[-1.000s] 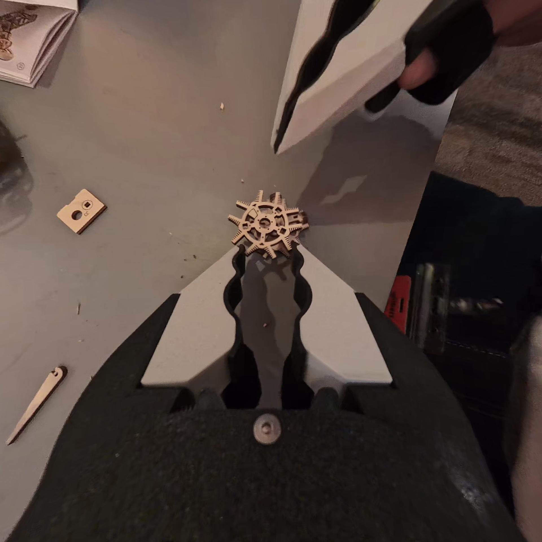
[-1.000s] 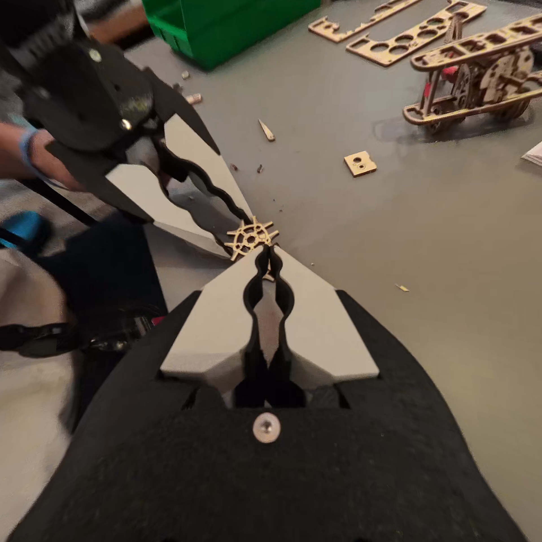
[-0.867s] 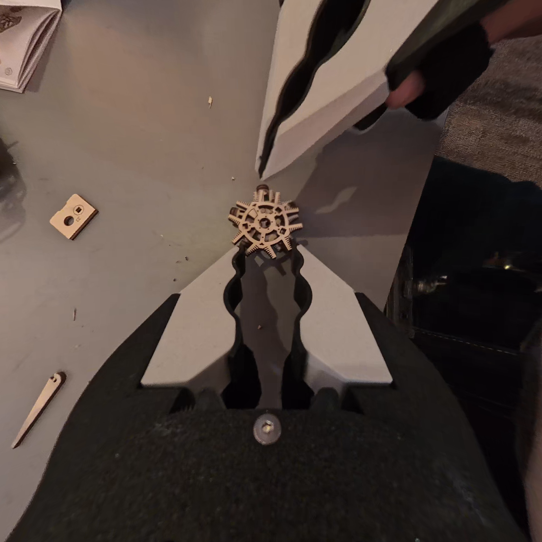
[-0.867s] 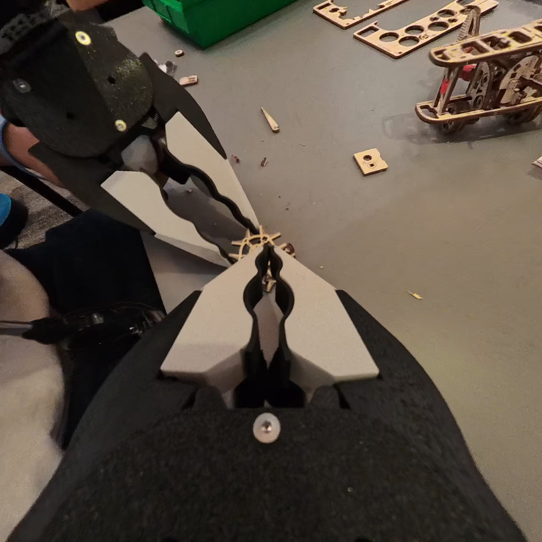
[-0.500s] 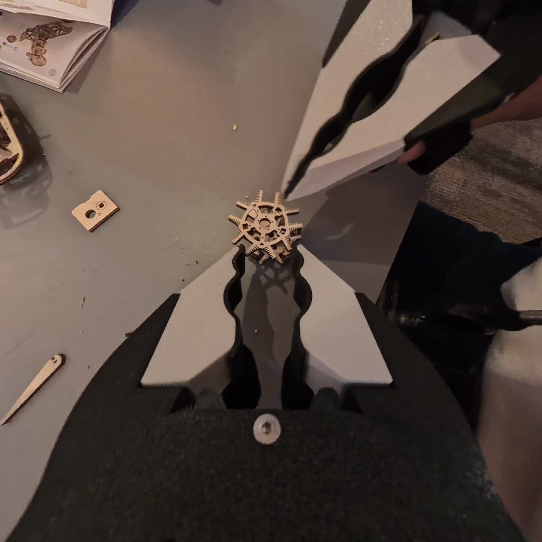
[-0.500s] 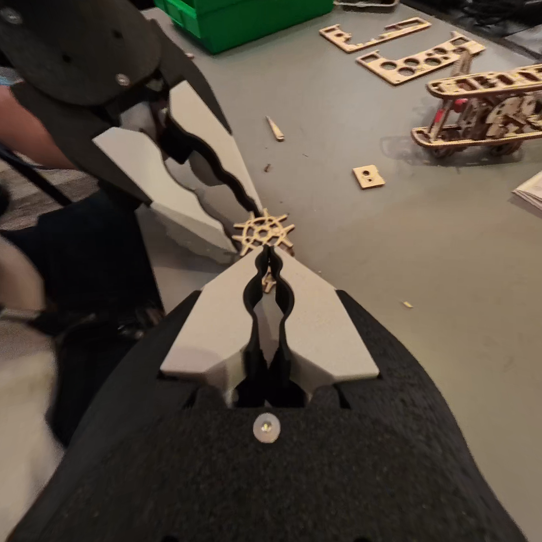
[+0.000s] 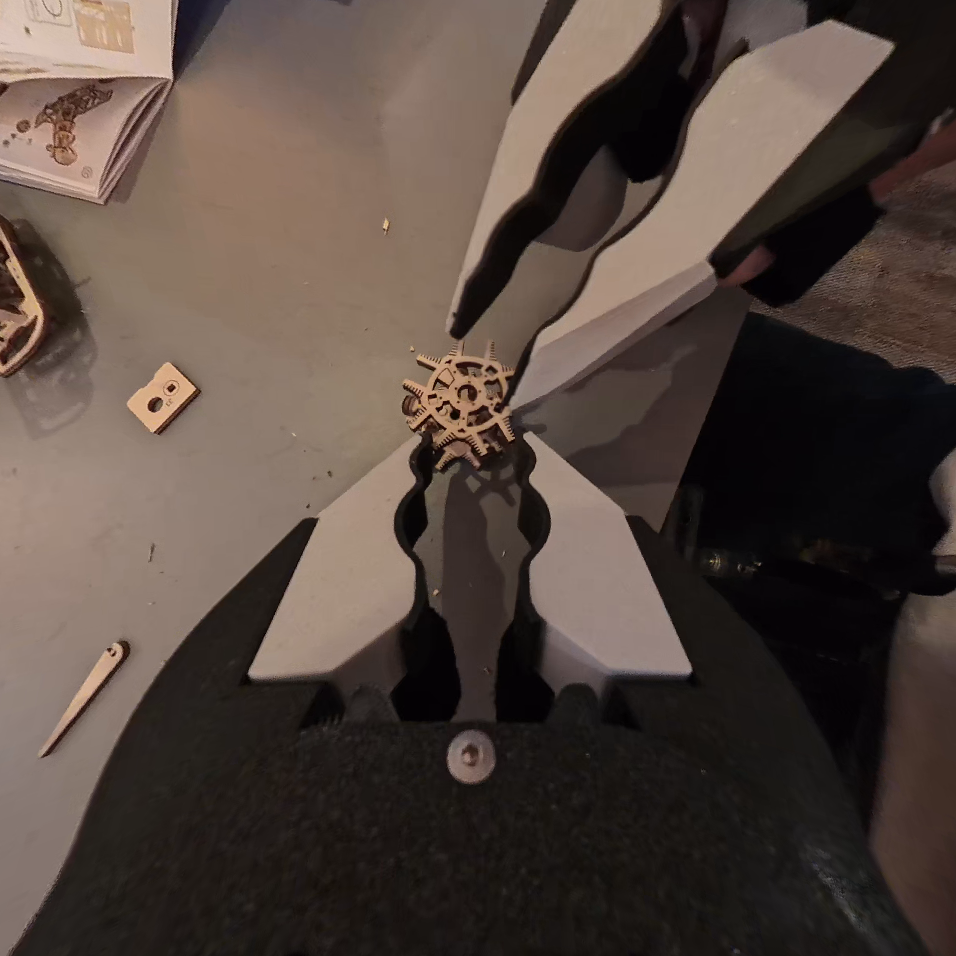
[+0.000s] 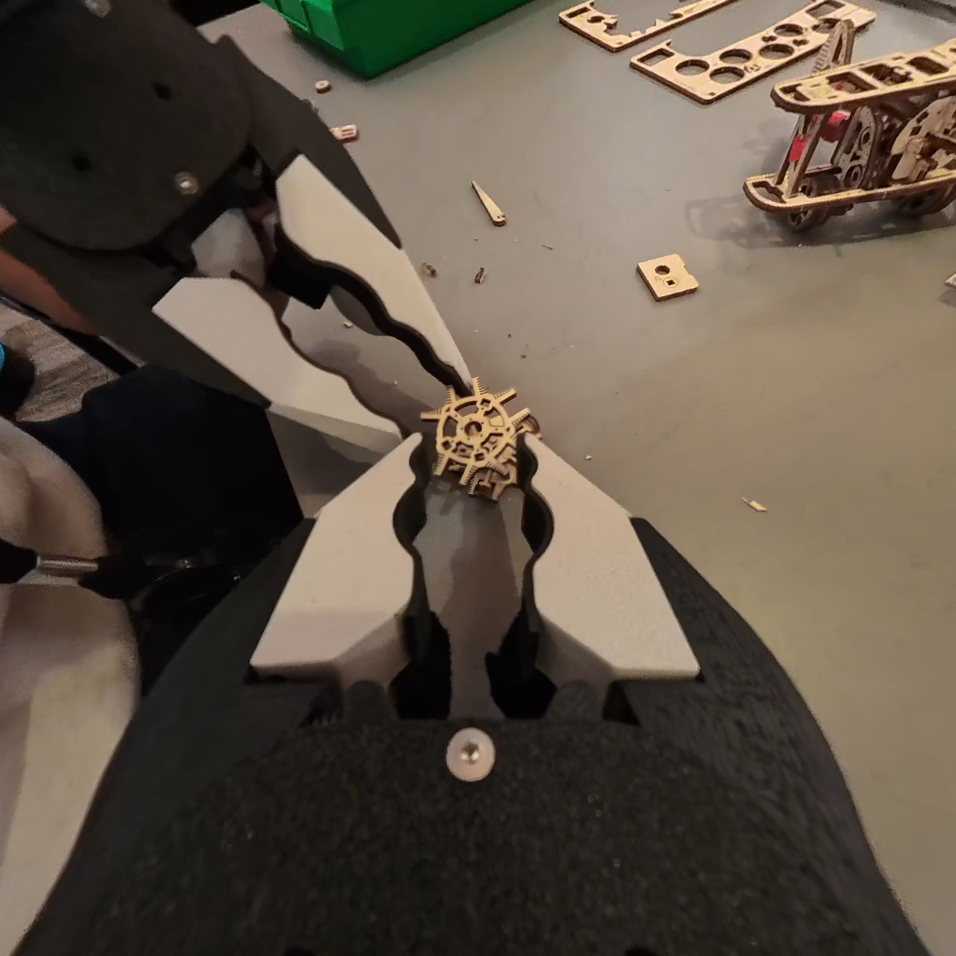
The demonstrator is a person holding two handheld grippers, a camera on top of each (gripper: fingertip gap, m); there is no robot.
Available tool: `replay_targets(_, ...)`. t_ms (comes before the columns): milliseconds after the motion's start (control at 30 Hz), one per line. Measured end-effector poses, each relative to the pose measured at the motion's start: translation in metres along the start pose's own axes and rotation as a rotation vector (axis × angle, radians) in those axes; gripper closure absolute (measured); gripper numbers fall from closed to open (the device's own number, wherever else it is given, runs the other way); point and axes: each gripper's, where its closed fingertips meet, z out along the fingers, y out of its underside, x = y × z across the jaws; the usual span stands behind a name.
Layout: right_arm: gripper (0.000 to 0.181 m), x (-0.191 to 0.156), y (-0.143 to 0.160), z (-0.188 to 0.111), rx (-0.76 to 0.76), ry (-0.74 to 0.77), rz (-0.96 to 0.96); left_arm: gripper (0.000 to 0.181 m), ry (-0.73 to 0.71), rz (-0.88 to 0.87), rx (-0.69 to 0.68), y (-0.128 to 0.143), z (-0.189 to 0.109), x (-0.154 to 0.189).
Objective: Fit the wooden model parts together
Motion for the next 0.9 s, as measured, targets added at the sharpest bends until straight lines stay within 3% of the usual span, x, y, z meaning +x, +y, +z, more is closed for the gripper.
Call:
replay_targets(200, 0.142, 0.0035, -0.001, 0.0045, -0.021, -0.008, 0.084, 0.153, -0.096, 0.076, -0.02, -0.001, -0.0017, -0.0066)
replay_targets(667, 0.148, -0.0003, 0.0019, 0.0087, -0.267, 0.088, -0.053, 0.153, -0.174, 0.213, -0.061, -0.0034, -0.0045, -0.0012)
replay_targets(833, 0.149, -0.0007, 0.0005, 0.0073, -0.312, 0.055, -0.028, 0.152, -0.15, 0.174, -0.049, -0.0042, -0.0063, -0.0004)
replay_targets(900, 0.149, 0.0041, 0.0002, 0.0072, -0.351, 0.061, -0.033, 0.142, -0.139, 0.156, -0.042, -0.0026, -0.0098, -0.0022)
